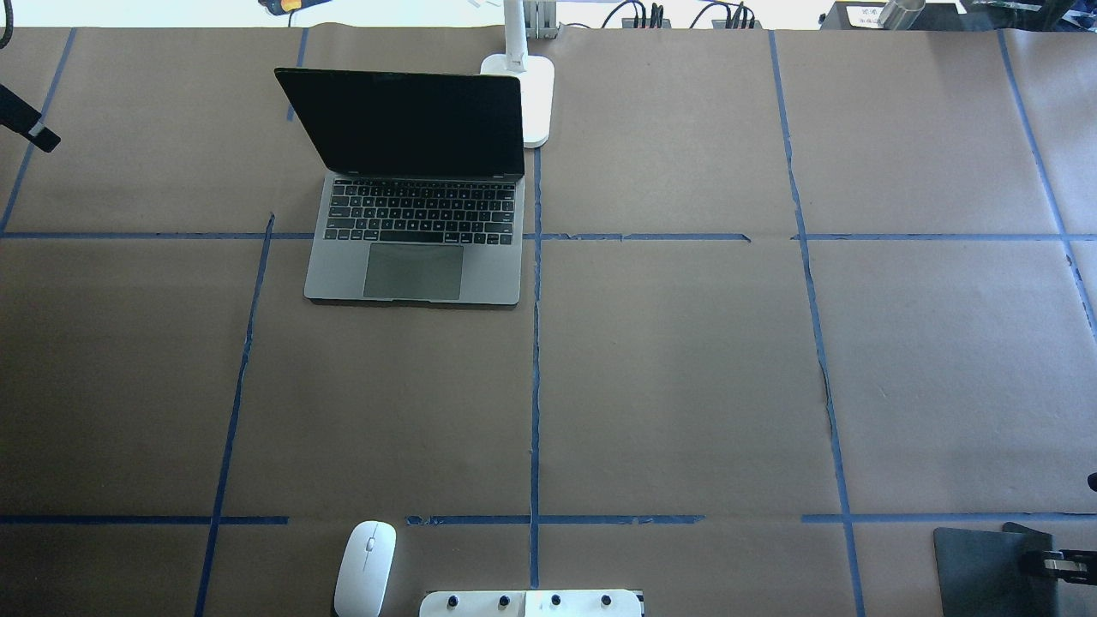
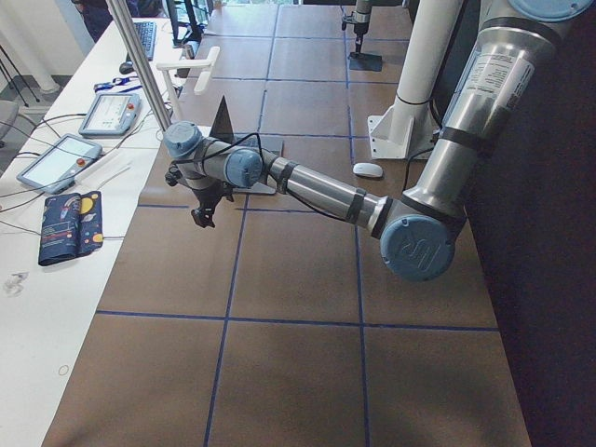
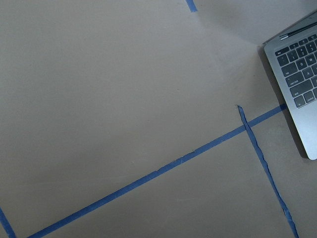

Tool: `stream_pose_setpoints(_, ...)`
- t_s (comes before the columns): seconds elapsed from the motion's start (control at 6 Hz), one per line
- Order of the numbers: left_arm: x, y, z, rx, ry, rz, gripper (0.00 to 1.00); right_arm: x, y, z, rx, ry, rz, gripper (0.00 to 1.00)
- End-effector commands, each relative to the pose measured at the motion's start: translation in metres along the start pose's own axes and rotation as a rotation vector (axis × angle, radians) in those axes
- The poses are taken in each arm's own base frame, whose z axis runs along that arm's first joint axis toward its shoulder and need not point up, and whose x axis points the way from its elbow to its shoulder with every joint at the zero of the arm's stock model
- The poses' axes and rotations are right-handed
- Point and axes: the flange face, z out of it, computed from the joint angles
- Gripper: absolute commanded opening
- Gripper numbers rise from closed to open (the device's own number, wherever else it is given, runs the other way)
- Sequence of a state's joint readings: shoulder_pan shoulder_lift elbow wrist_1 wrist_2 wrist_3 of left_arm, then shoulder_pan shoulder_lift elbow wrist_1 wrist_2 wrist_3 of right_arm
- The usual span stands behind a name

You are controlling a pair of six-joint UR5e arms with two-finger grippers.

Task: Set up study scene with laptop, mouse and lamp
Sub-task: 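Lower the right gripper and grasp the black mouse pad edge, then drag the black mouse pad with the right gripper beside the laptop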

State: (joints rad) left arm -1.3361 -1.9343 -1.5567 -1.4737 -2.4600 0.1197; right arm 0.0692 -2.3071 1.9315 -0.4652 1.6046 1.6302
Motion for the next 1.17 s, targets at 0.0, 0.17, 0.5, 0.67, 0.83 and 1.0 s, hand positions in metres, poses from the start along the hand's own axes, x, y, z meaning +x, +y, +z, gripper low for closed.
stream_pose_setpoints(0.0,0.004,0.0,-0.004,0.007,-0.001,0.005,1.0,-0.003,-0.001,-0.002,0.005,-0.01,0.005,0.0)
stream_pose_setpoints(0.17,0.004,0.0,-0.005,0.008,-0.001,0.006,1.0,-0.009,-0.003,-0.004,0.026,-0.026,0.007,0.0)
stream_pose_setpoints(0.5,0.004,0.0,-0.004,0.008,0.001,0.004,1.0,-0.05,-0.035,-0.028,0.096,-0.155,0.101,0.0)
stream_pose_setpoints(0.67,0.003,0.002,-0.003,0.005,0.001,0.0,1.0,-0.072,-0.058,-0.033,0.093,-0.23,0.147,0.0)
stream_pose_setpoints(0.83,0.002,0.003,-0.002,0.004,0.003,0.001,1.0,-0.093,-0.095,-0.036,0.089,-0.3,0.176,0.0)
stream_pose_setpoints(1.0,0.003,0.004,-0.002,0.004,0.007,-0.001,1.0,-0.111,-0.124,-0.013,0.111,-0.328,0.181,0.0)
